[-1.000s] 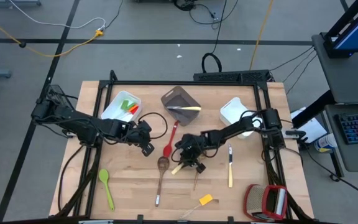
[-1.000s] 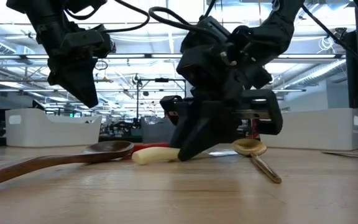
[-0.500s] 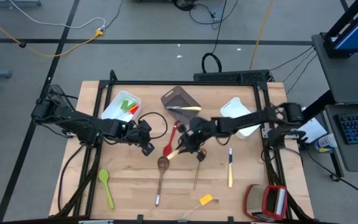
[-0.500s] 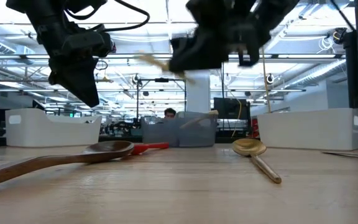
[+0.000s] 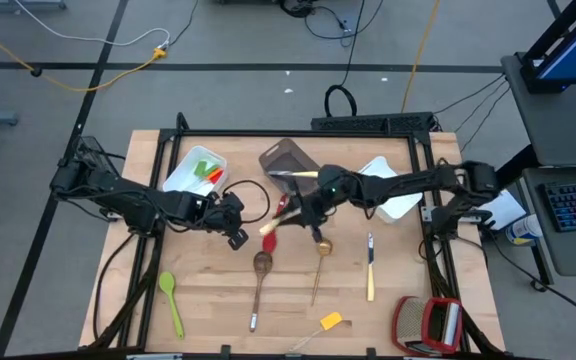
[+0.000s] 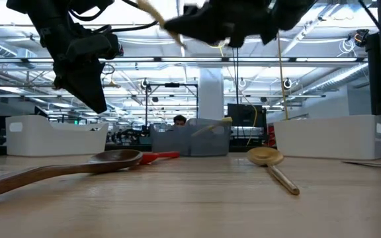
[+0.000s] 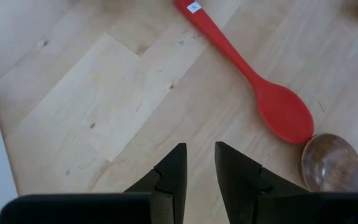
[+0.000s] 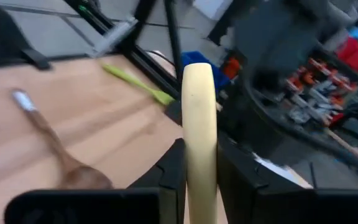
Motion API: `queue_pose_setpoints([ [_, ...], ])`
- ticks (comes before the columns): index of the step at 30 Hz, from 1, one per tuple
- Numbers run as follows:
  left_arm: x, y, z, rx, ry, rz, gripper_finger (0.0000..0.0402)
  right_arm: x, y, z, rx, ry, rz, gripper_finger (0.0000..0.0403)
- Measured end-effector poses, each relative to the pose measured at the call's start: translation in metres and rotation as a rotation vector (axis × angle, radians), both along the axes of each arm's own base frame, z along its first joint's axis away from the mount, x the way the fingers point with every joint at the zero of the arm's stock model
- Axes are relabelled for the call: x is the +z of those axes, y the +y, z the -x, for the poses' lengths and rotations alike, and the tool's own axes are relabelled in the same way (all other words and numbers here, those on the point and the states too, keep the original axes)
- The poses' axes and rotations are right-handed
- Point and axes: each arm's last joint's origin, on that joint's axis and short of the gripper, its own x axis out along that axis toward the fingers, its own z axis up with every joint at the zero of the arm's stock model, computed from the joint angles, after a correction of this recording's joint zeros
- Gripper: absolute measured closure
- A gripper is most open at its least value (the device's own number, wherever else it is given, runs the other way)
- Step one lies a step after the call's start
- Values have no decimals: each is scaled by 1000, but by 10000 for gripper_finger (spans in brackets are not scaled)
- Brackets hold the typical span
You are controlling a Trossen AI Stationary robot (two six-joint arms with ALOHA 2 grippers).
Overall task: Pick & Place Kitchen Items
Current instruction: Put the left yellow table knife into black bin
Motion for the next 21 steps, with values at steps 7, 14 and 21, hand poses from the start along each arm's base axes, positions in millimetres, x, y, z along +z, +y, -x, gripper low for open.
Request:
queue_pose_setpoints([
  [7,0,-1,0,-14,4,-8,316,-28,-41,-9,-47,25,-40,347],
  [14,1,4,0,16,-3,-160,316,-45,-65,-15,-53,-21,-78,345],
  [21,14,6,-12,-20,-87,-509,316,-52,-85,-11,-112,25,-129,343],
])
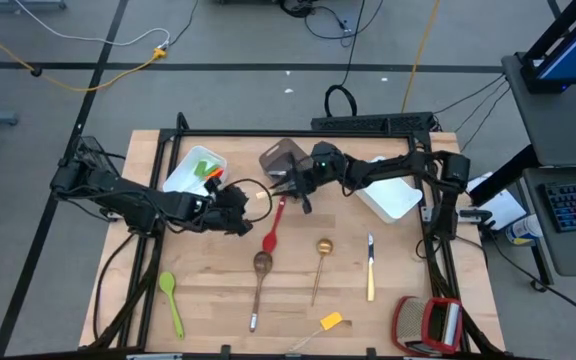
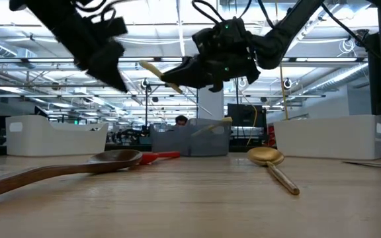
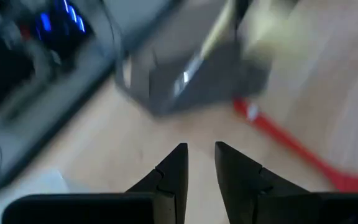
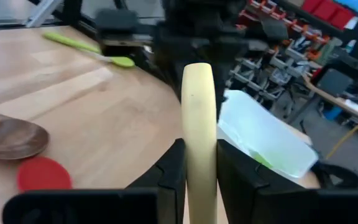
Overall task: Pick & Place Kitchen Items
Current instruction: Put the left yellow table knife into black bin
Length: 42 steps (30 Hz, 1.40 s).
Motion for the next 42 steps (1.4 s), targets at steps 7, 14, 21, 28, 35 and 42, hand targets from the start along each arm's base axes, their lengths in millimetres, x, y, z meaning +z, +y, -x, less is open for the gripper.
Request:
queue_pose_setpoints([
  [7,18,4,-18,-117,-102,-141,316,-1,-7,2,-6,0,19,341],
  [14,23,12,-22,-112,-142,-160,316,-1,-10,3,-22,-5,40,341],
  [21,25,23,-25,-130,-176,-120,316,0,-10,3,-22,-17,47,342],
  [28,35,35,-32,-221,-256,-128,316,1,-10,3,-23,-28,54,340],
  [35,36,55,-31,-177,-266,-134,316,-1,-14,2,-153,2,73,340],
  [42,35,71,-31,-227,-272,-85,316,-5,-15,3,-183,47,37,343],
])
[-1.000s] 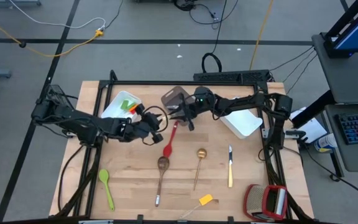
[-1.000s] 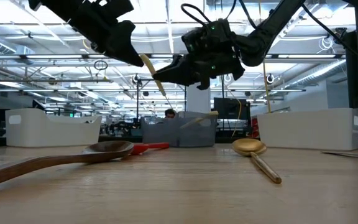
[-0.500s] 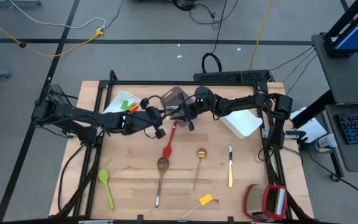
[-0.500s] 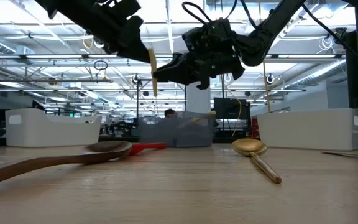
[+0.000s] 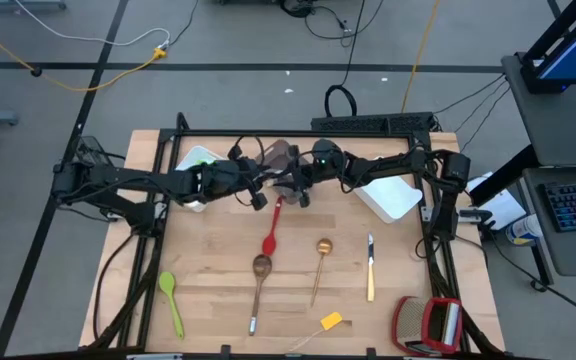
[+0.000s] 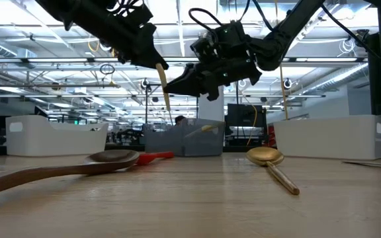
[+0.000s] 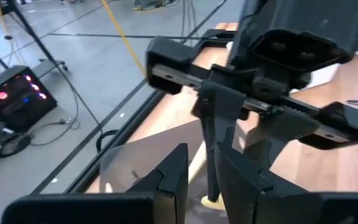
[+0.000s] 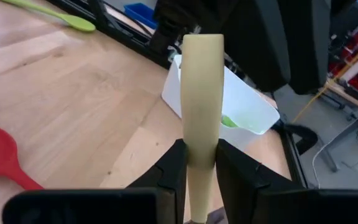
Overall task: Pick & Place Kitchen Items
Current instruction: Put the left yellow table knife into black bin
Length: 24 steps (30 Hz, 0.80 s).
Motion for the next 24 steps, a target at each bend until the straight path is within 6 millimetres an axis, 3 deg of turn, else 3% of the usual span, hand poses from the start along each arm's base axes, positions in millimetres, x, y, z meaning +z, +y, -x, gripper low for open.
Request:
queue_pose_setpoints([
  [4,0,7,1,30,-6,15,316,-3,-2,1,-83,30,-9,342],
  [17,-11,20,9,69,46,173,316,-23,-6,20,-99,-3,21,340],
  [24,-14,22,-8,-49,-58,205,316,-22,3,25,-81,-126,62,341],
])
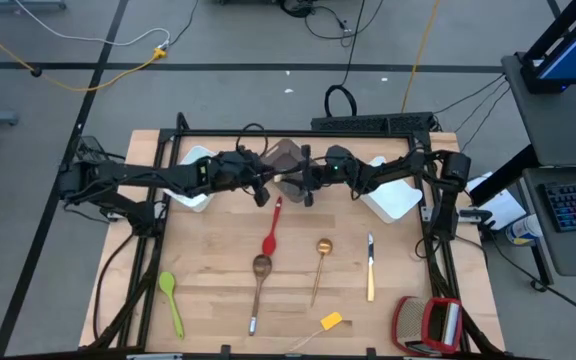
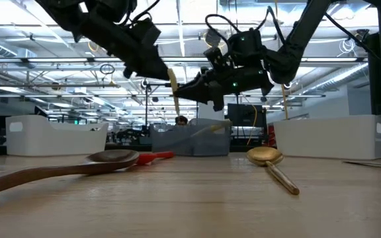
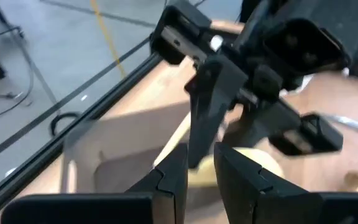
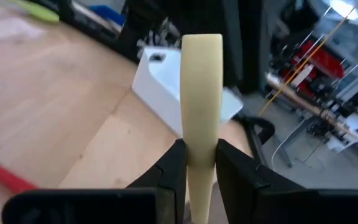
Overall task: Pick & Place Kitchen Items
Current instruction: Put the left yellow table knife into black bin, then put the yellow table knife into black bin
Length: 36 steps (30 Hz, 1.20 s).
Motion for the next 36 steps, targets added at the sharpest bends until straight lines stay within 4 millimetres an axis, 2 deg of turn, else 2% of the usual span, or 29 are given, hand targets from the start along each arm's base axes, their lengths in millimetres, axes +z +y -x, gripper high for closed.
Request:
queue_pose_setpoints([
  [7,3,1,-13,-72,-132,-11,316,6,9,-4,19,-63,24,339],
  [14,3,4,-12,-62,-144,0,316,-1,4,-3,-154,11,-5,338],
  [24,-15,6,-21,-65,-90,18,316,-9,5,-1,-309,88,-76,338],
  [32,-20,13,-19,-33,-61,23,316,-18,-1,3,-526,121,-287,320],
  [36,-20,14,-19,-32,-58,24,316,-22,-2,5,-548,156,-341,294],
])
